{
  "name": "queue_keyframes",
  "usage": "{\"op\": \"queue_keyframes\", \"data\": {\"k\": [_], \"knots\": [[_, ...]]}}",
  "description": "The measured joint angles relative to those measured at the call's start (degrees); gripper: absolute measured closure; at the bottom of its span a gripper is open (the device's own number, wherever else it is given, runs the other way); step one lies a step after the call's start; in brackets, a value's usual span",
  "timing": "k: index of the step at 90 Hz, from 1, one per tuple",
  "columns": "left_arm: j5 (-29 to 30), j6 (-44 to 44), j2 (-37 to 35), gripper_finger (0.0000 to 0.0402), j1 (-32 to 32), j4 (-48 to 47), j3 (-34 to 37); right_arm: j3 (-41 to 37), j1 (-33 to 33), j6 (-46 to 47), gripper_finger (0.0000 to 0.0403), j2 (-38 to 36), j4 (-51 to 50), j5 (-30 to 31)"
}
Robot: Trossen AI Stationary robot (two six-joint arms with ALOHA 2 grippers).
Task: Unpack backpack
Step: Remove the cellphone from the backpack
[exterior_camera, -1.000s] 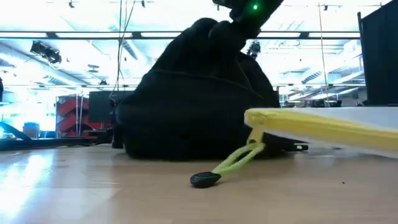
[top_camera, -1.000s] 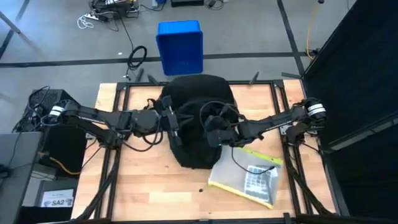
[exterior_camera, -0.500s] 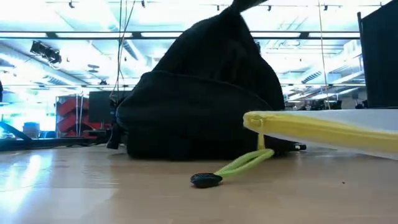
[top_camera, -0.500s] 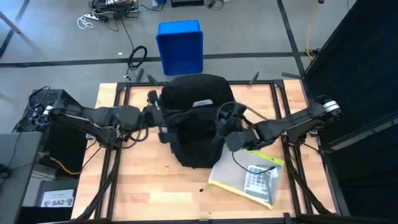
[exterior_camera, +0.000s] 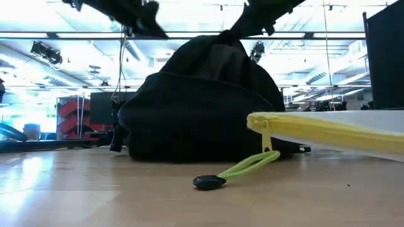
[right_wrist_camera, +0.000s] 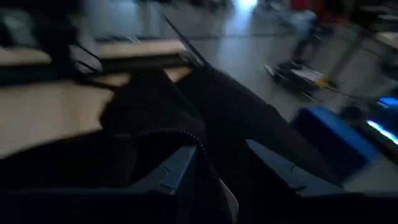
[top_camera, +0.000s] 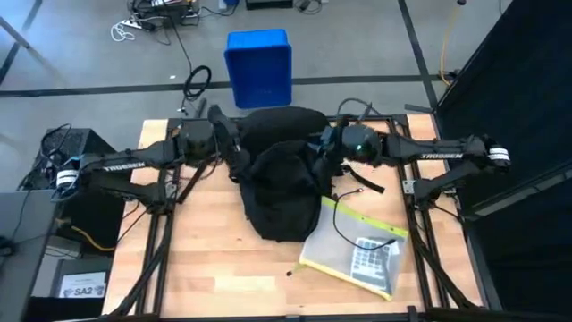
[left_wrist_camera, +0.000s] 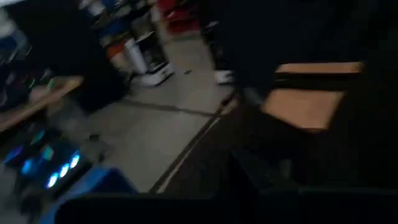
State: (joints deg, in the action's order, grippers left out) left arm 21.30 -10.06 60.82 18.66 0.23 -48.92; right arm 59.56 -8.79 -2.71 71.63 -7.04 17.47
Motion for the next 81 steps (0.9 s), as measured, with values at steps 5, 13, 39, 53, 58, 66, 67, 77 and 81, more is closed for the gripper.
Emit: {"op": "queue_keyframes", "data": {"k": [5,13,39,53,58,66,67,77,81], "knots": [[-2.90,1.55,0.95,0.0402,2.81,-0.65,0.65,-0.23,-1.59,-0.38,0.0299,-0.90,0.01,-4.05],[-8.89,3.15,2.39,0.0401,6.11,0.30,1.30,-0.25,-3.22,-0.55,0.0295,-2.05,0.40,-13.62],[-13.15,2.70,7.30,0.0376,9.88,0.67,1.55,-0.25,-3.78,-4.22,0.0268,-4.91,3.16,-22.54],[-14.07,1.43,8.09,0.0325,10.27,0.74,1.55,-0.23,-9.06,-5.98,0.0254,-2.60,-1.90,-2.51],[-14.09,1.15,8.09,0.0303,10.48,0.97,1.54,-0.23,-12.66,-5.85,0.0247,-1.04,-3.20,-2.82],[-14.29,0.24,8.09,0.0268,11.02,1.37,1.52,-0.23,-19.03,-5.20,0.0235,1.99,-2.86,-11.29],[-14.29,0.06,8.09,0.0264,11.14,1.36,1.52,-0.23,-19.90,-5.15,0.0233,2.53,-2.66,-12.61],[-14.27,-0.43,8.09,0.0230,13.63,1.77,1.52,-0.27,-28.21,-5.06,0.0215,7.93,0.74,-26.27],[-14.39,-0.67,8.09,0.0222,15.02,1.38,1.50,0.04,-31.43,-5.06,0.0207,10.07,2.08,-30.44]]}}
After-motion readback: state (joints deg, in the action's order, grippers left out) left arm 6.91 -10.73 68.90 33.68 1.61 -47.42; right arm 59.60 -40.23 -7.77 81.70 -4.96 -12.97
